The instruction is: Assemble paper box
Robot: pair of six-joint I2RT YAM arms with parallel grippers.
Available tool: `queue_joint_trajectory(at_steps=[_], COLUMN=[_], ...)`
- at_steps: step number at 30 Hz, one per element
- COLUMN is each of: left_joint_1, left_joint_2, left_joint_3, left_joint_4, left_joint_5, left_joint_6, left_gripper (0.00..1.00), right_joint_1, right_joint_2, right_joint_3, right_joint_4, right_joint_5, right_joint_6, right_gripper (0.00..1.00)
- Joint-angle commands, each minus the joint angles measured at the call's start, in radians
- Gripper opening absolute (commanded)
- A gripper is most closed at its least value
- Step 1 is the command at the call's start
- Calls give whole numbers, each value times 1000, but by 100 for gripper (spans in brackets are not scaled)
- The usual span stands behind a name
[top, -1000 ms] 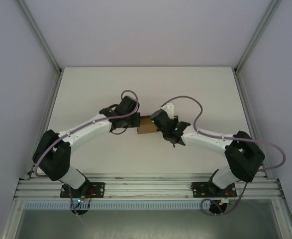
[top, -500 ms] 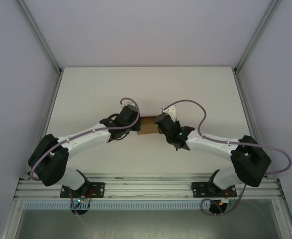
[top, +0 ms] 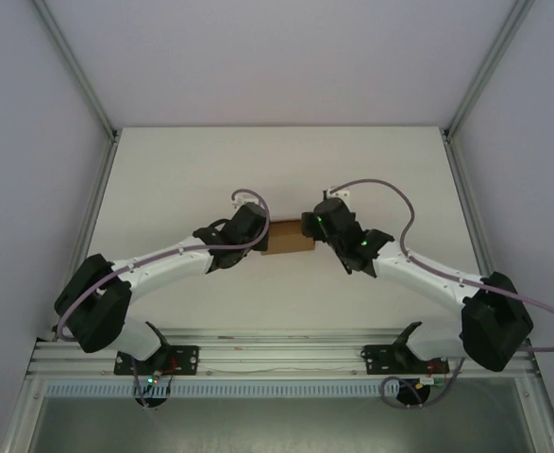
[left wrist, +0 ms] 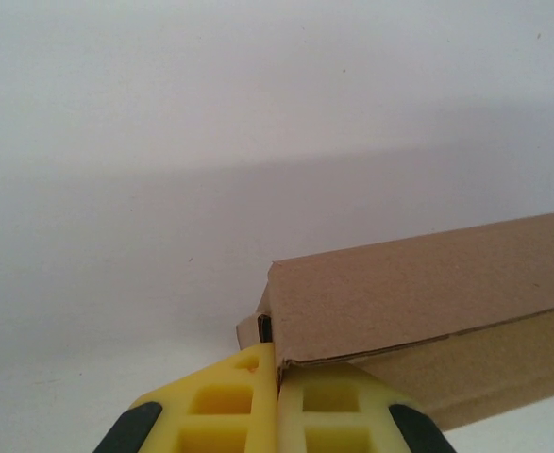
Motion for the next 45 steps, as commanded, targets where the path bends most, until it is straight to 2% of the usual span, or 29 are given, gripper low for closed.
queue_joint_trajectory(at_steps=[1, 9, 13, 16, 19, 28, 34, 40, 45], left_joint_1=[-18, -23, -23, -24, -24, -22, 20, 123, 157], left_joint_2=[45, 47, 39, 10, -34, -96, -85, -59, -16], left_joint_3=[-10, 11, 27, 41, 60, 130, 171, 117, 87], left_joint_4=[-150, -144, -150, -152, -172, -287, -314, -192, -188], left_joint_5=[4, 1, 20, 66, 99, 131, 71, 228, 281], left_joint_6=[28, 35, 56, 88, 129, 198, 82, 30, 17], left_gripper=[0, 0, 9, 19, 33, 68, 89, 89, 80], right_joint_1=[-25, -77, -77, -77, -77, -77, -76, -76, -76], right_joint_2=[40, 116, 128, 148, 157, 161, 150, 136, 128], right_joint_3=[50, 48, -26, -54, -68, -111, -146, -164, -169], right_joint_4=[-29, -69, -14, 12, 19, 34, 44, 49, 47], right_joint_5=[-24, -93, -104, -128, -133, -146, -150, -158, -155], right_joint_6=[29, 80, 95, 109, 126, 145, 140, 146, 149], right_gripper=[77, 73, 72, 71, 70, 68, 66, 66, 66])
